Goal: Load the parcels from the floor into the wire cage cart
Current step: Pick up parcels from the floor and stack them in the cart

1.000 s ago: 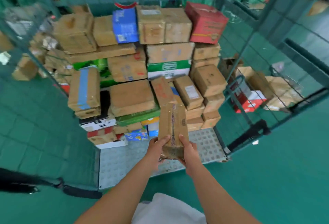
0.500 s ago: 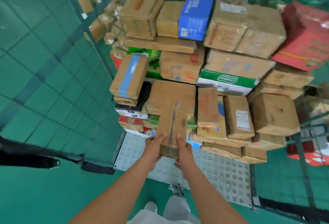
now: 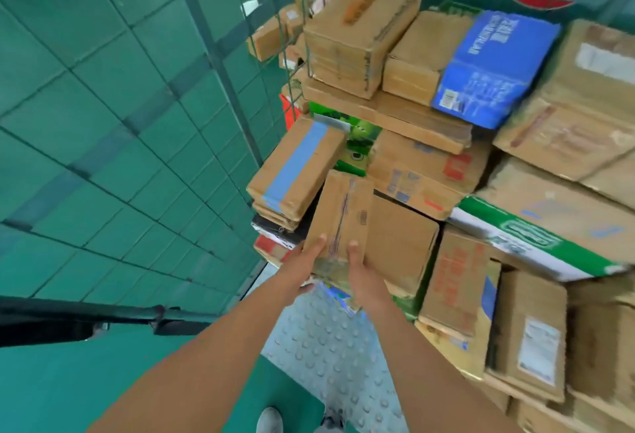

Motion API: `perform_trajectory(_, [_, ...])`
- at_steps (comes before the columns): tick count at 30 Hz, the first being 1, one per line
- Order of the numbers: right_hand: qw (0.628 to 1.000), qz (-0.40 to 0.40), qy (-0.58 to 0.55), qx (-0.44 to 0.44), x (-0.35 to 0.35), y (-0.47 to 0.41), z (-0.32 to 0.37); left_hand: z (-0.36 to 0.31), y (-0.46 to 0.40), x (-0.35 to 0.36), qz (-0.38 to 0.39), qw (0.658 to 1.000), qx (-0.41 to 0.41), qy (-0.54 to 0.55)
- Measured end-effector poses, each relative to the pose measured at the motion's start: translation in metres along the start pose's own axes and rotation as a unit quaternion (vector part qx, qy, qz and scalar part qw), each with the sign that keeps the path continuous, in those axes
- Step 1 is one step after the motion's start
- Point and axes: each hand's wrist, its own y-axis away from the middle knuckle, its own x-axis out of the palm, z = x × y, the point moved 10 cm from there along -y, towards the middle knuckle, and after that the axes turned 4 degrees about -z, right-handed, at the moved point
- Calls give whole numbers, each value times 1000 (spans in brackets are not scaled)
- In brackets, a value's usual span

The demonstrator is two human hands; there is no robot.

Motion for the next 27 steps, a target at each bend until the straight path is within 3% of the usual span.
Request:
perform_trajectory(6, [1000, 14, -6, 0, 15, -50, 30, -33, -51, -1, -13, 1000, 6, 25])
perform_trajectory(12, [996, 78, -42, 34, 46, -66, 34, -47, -64, -12, -58, 998, 32, 21])
perform_trajectory(23, [989, 97, -86, 78, 68, -33, 10, -12, -25, -28, -53, 994, 42, 90])
perform_trajectory(27, [988, 110, -94, 57, 78, -3, 7, 14, 4, -44, -56, 992, 48, 107])
